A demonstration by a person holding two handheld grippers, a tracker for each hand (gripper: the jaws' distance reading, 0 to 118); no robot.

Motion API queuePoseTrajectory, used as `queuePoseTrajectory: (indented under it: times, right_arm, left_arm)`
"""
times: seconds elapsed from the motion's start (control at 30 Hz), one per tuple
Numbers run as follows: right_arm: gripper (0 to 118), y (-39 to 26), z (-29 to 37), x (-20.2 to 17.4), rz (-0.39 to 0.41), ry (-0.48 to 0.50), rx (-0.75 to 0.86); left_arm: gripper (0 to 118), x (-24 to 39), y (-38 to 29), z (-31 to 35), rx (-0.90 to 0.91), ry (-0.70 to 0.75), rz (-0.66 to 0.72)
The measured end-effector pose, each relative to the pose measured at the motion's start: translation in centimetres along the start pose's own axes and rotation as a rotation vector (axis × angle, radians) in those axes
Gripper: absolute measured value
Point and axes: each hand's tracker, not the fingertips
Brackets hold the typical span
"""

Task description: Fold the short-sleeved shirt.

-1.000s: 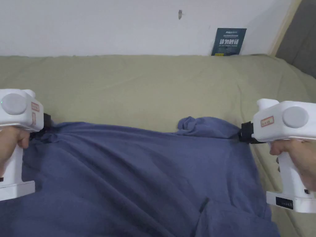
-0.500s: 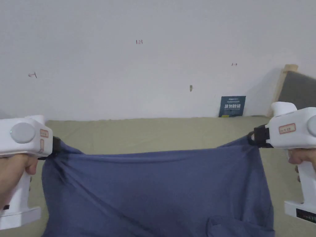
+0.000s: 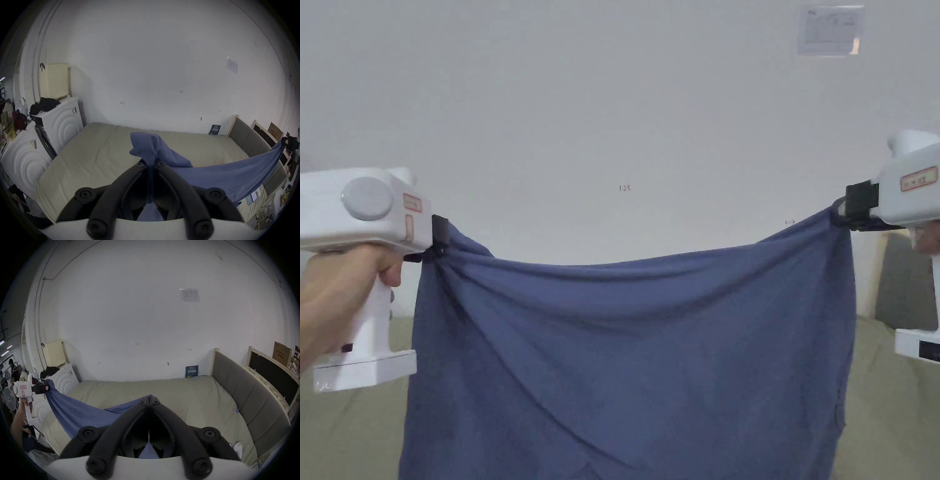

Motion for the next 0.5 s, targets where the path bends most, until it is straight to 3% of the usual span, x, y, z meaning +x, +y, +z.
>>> queuePoseTrajectory:
  times: [0.2, 0.5]
  right_arm:
    - [0, 0.0, 1.2, -0.1, -0.017, -0.018, 0.032]
    - [0, 0.3, -1.1, 1.1, -0.065, -0.014, 0.016]
  left_arm:
    - [5, -0.6, -0.5, 2.1, 0.02, 0.015, 0.019]
    - [5, -1.4, -0.8, -0.9, -0.004, 0.017, 0.117]
